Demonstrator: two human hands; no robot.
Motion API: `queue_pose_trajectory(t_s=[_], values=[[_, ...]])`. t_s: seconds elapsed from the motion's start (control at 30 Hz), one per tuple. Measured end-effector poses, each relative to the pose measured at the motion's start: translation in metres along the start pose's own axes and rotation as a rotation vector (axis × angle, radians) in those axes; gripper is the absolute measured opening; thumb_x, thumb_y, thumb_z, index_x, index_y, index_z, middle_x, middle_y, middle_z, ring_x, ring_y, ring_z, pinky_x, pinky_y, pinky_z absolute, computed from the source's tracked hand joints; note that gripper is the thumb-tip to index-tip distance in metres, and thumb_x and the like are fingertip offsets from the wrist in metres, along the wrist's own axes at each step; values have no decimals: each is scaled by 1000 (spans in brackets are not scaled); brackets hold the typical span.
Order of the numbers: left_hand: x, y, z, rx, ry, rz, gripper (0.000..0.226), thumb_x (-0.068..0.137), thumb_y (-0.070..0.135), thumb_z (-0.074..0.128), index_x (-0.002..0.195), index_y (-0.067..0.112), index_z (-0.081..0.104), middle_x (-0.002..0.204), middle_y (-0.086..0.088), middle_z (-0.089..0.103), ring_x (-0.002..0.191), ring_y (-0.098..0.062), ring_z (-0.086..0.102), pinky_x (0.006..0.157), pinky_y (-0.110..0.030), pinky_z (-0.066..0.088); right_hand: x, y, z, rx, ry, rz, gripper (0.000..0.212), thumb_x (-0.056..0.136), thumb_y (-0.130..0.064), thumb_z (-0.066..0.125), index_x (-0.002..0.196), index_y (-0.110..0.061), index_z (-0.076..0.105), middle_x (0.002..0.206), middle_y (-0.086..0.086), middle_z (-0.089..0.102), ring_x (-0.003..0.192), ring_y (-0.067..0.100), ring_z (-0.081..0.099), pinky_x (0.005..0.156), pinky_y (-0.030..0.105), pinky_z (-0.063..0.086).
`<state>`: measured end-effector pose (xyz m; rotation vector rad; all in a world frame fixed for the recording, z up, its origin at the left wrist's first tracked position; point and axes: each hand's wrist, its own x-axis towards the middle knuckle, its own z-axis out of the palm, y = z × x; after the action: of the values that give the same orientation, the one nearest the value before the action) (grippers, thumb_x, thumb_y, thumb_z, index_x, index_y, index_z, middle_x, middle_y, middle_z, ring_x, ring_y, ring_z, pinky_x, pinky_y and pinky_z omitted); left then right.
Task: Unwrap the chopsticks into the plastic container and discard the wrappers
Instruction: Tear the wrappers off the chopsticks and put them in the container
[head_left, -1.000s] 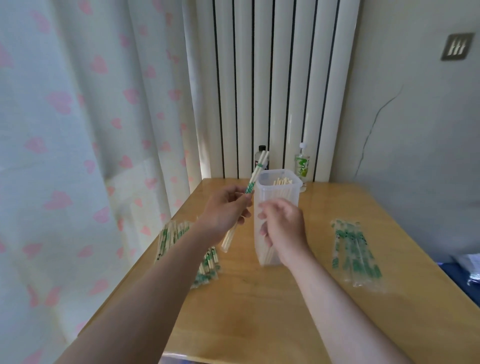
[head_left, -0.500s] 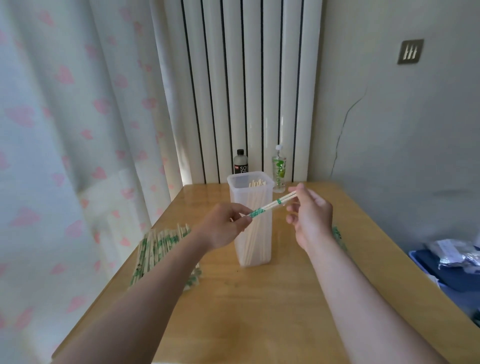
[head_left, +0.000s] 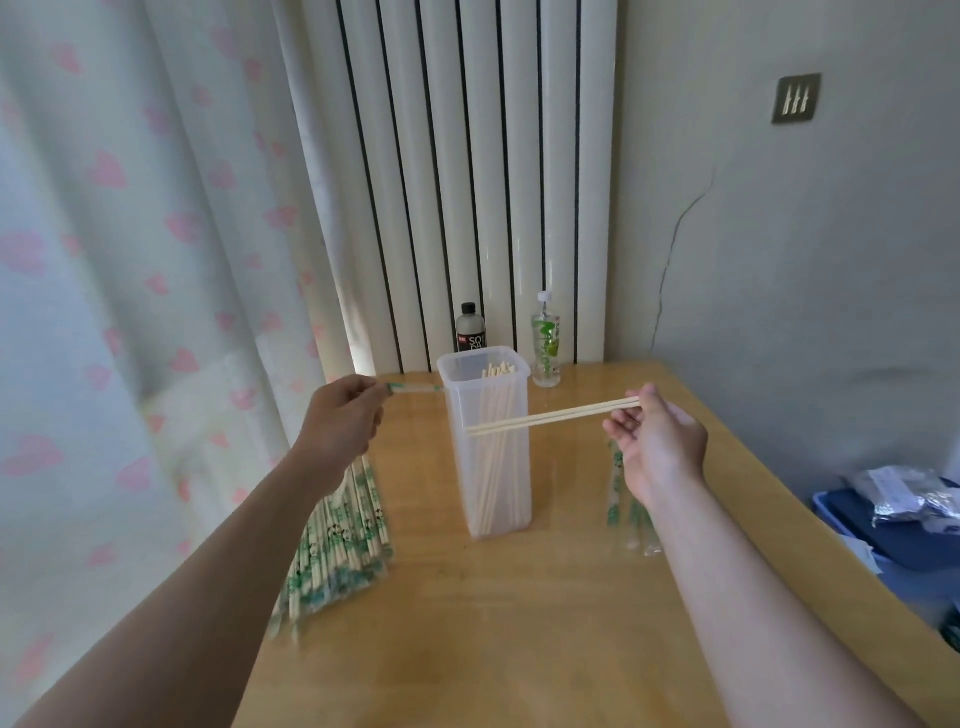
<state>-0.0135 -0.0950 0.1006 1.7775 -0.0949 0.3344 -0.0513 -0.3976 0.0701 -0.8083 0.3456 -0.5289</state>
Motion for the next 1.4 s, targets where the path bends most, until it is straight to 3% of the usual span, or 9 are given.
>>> queue_pose_trajectory(t_s=[0.3, 0.57, 0.73, 0.87, 0.97, 1.03, 1.17, 1.33, 1.4], values=[[-2, 4, 11, -194, 11, -19, 10, 102, 22, 56, 104, 15, 62, 61, -5, 56, 51, -20, 50, 50, -32, 42, 4, -46, 38, 188, -43, -66, 21, 104, -16, 59, 96, 2, 65, 74, 9, 62, 65, 18, 65, 67, 28, 60], [-11, 4, 14, -186, -32, -26, 12, 103, 25, 56, 108, 16, 61, 67, -4, 60, 53, -19, 50, 47, -29, 37, 1, -35, 93, -560, -255, -481, 28, 105, -22, 58, 86, -6, 70, 65, 6, 66, 55, 18, 68, 68, 44, 65], [-15, 8, 16, -187, -54, -20, 20, 102, 29, 59, 113, 13, 60, 69, -7, 60, 51, -19, 47, 45, -29, 33, 0, -18, 106, -1030, -484, -437, 35, 102, -38, 60, 102, -6, 75, 83, -3, 70, 84, 18, 69, 91, 46, 58], [-25, 15, 20, -203, -146, -47, 21, 102, 26, 56, 105, 9, 66, 68, -6, 56, 52, -18, 46, 48, -29, 31, 10, -22, 94, -980, -359, -386, 39, 106, -28, 53, 117, 7, 65, 99, 20, 70, 77, 23, 63, 62, 27, 51], [-33, 16, 36, -236, -237, -104, 23, 101, 25, 54, 105, 6, 66, 68, -5, 54, 53, -17, 44, 50, -29, 29, 12, -25, 70, -893, -328, -313, 27, 105, -24, 53, 106, -3, 70, 89, 12, 68, 62, 14, 57, 53, 27, 42], [-37, 16, 55, -233, -297, -117, 19, 100, 23, 54, 102, 8, 65, 66, -5, 53, 52, -17, 42, 49, -28, 28, 10, -28, 54, -828, -436, -188, 30, 103, -32, 57, 103, -6, 70, 86, 11, 67, 56, 14, 53, 45, 25, 36], [-48, 17, 102, -177, -392, -95, 15, 101, 20, 54, 92, 12, 62, 63, -5, 50, 49, -17, 40, 48, -26, 24, 5, -33, 29, -799, -693, 55, 66, 82, -66, 59, 107, -6, 70, 74, 7, 65, 51, 16, 52, 42, 25, 32], [-60, 7, 147, -73, -468, -78, 18, 103, 26, 54, 95, 13, 62, 60, -3, 51, 46, -15, 40, 44, -23, 27, 28, -39, -2, -806, -639, 22, 21, 99, -22, 66, 94, -3, 71, 74, 9, 64, 50, 14, 52, 41, 25, 31], [-62, 1, 158, -17, -483, -86, 22, 103, 29, 54, 96, 11, 66, 59, -1, 53, 48, -15, 41, 45, -23, 30, 40, -41, -15, -798, -534, 10, 17, 100, -12, 64, 88, -3, 70, 73, 9, 63, 50, 15, 52, 41, 26, 30]])
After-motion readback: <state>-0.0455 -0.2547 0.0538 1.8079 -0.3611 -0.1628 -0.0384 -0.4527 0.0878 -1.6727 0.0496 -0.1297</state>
